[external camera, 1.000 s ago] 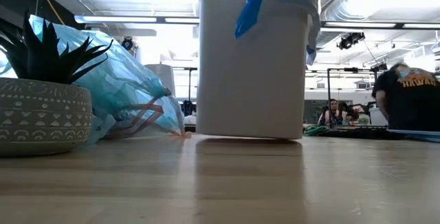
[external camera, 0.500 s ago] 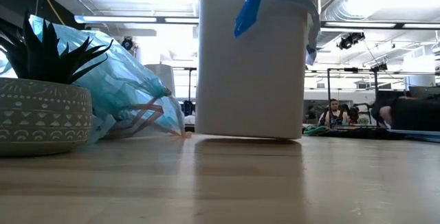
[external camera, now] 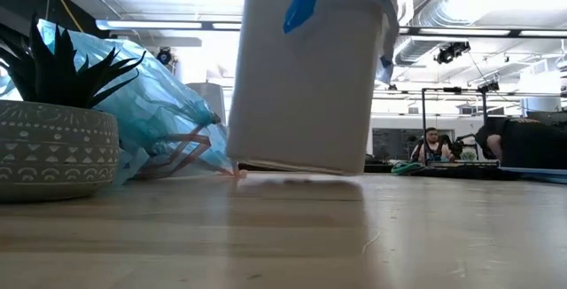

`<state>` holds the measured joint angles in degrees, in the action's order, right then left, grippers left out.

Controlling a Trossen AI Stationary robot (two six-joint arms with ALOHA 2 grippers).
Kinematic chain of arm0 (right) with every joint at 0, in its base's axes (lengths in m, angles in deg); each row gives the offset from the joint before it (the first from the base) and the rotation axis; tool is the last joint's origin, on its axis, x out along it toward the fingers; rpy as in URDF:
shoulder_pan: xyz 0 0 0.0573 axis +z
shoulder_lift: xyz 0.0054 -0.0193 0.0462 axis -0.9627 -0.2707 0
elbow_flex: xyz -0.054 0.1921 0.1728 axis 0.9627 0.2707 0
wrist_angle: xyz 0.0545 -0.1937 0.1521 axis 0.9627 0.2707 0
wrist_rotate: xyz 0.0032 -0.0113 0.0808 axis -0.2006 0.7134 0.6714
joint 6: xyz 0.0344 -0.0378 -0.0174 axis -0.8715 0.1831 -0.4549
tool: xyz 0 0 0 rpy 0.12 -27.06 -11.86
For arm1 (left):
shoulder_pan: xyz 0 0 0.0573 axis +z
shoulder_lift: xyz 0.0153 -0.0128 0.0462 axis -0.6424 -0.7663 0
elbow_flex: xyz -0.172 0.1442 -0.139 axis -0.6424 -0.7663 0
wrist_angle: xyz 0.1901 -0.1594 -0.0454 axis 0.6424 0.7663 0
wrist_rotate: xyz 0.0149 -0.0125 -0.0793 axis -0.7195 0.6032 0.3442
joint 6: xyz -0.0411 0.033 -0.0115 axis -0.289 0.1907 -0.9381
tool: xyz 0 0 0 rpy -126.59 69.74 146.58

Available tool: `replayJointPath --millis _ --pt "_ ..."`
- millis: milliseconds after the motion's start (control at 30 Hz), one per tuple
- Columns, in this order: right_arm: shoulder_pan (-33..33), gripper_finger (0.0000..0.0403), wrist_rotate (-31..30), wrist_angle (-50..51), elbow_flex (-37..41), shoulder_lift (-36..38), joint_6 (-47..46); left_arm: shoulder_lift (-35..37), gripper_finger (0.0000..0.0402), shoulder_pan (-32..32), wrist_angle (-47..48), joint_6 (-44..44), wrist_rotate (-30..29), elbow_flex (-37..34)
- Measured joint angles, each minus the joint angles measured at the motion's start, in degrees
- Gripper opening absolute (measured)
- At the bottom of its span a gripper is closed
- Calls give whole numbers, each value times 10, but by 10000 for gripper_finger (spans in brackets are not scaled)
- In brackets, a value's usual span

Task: Place trash/remove bag and relplace
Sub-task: Insert the new trash bag into the trash bin

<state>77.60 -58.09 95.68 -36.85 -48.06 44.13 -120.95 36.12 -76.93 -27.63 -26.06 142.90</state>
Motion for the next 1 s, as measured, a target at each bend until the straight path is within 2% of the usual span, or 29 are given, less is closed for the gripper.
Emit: replayJointPath --millis 200,467,767,833,900,1000 --pt "0 2 7 -9 -1 -10 10 -24 200 13 31 -5 16 14" --pt "0 2 22 -24 -1 -36 29 -98 200 13 122 20 -25 104" --pt "-1 2 24 -24 -1 -38 31 -159 197 19 214 34 -133 202" --pt "-1 2 24 -24 -1 -39 31 -160 182 19 225 40 -143 210" --pt "-1 2 24 -29 -1 -39 32 -160 148 20 242 45 -141 218" --pt "-1 2 25 -30 -1 -39 32 -158 54 25 285 44 -138 230"
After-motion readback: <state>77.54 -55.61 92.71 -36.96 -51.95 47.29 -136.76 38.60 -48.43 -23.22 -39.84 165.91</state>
